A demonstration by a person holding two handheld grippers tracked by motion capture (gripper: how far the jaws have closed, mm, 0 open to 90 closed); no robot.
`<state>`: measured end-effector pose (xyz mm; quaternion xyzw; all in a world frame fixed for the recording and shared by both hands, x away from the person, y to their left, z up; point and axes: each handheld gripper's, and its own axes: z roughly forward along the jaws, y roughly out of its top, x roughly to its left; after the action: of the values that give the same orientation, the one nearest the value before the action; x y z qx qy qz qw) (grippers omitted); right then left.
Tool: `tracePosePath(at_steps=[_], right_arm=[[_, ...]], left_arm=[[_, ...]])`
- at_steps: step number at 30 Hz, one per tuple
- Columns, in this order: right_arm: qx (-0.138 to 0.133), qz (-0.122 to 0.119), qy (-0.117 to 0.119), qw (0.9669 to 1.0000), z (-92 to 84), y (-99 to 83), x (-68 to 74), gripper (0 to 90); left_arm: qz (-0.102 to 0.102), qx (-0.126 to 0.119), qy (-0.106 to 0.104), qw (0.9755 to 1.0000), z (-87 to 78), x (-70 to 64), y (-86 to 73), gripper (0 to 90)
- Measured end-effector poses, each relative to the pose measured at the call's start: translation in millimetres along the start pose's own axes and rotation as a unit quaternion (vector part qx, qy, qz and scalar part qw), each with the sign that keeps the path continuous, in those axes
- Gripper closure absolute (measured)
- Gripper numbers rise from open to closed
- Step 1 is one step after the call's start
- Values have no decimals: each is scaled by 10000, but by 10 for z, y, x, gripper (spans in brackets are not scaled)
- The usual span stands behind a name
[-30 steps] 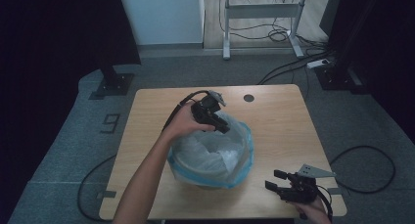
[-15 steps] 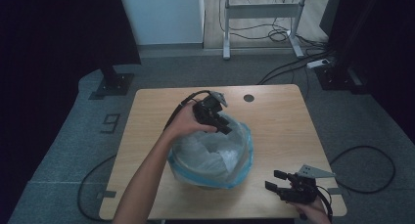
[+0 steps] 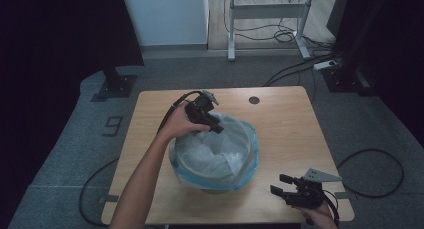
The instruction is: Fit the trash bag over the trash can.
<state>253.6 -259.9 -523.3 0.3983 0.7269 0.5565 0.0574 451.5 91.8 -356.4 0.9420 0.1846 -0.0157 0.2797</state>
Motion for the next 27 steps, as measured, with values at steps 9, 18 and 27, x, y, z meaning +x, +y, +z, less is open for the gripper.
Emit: tracePosePath(at_steps=[9,18,27], right_arm=[[-40,9,-10,10000,-16,9,-1,302],[16,-32,18,10000,11,-1,37,303],[45,-52,28,10000,28,-3,54,303]], left_arm=[[566,-189,6,9982,-143,-406,60,545],[1020,48,-153,9947,-29,-839,50,556],[1042,481,-195,9932,146,-970,-86,568]])
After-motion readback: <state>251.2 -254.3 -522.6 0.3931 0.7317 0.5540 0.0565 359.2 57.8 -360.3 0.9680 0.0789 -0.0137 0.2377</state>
